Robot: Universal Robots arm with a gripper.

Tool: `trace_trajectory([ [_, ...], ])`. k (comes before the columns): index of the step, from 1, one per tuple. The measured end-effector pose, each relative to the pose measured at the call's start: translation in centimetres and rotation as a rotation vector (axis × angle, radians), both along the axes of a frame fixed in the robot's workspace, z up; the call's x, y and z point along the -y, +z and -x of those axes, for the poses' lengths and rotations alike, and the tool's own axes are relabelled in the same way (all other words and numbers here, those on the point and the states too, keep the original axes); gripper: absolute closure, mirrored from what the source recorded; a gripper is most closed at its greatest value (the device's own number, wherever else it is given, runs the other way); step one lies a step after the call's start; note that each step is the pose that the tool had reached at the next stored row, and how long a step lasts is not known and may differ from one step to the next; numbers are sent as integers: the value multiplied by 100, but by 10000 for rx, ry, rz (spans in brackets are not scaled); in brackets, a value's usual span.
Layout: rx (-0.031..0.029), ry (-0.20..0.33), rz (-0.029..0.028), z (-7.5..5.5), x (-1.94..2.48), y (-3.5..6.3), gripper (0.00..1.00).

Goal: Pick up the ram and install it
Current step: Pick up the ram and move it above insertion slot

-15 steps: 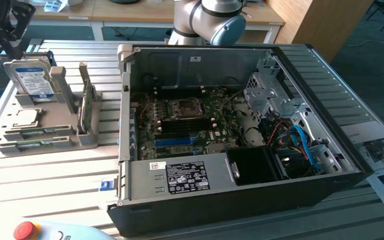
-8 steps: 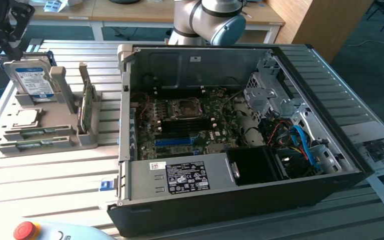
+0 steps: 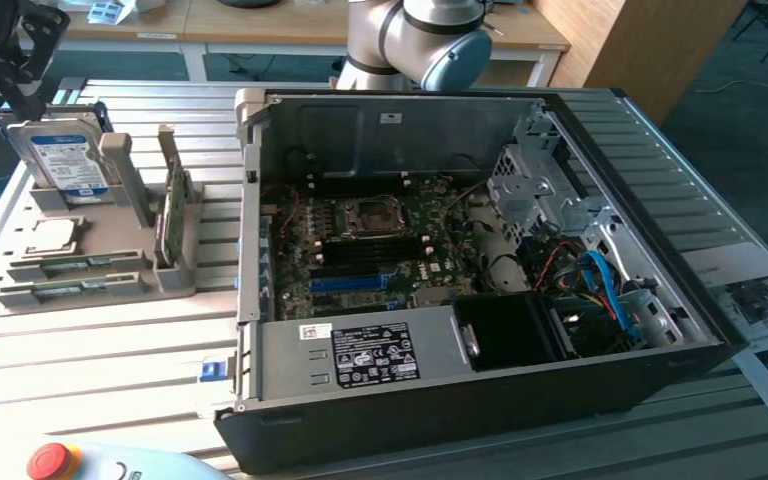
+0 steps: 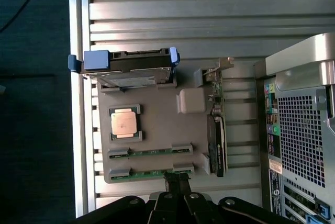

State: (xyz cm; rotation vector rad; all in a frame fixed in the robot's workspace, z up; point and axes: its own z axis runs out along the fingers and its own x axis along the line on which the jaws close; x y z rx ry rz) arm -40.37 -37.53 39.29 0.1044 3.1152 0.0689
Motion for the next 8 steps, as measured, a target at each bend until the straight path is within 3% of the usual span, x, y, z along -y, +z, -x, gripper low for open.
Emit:
trace_trajectory([
  [8,0,131,0,0,0,0,90],
])
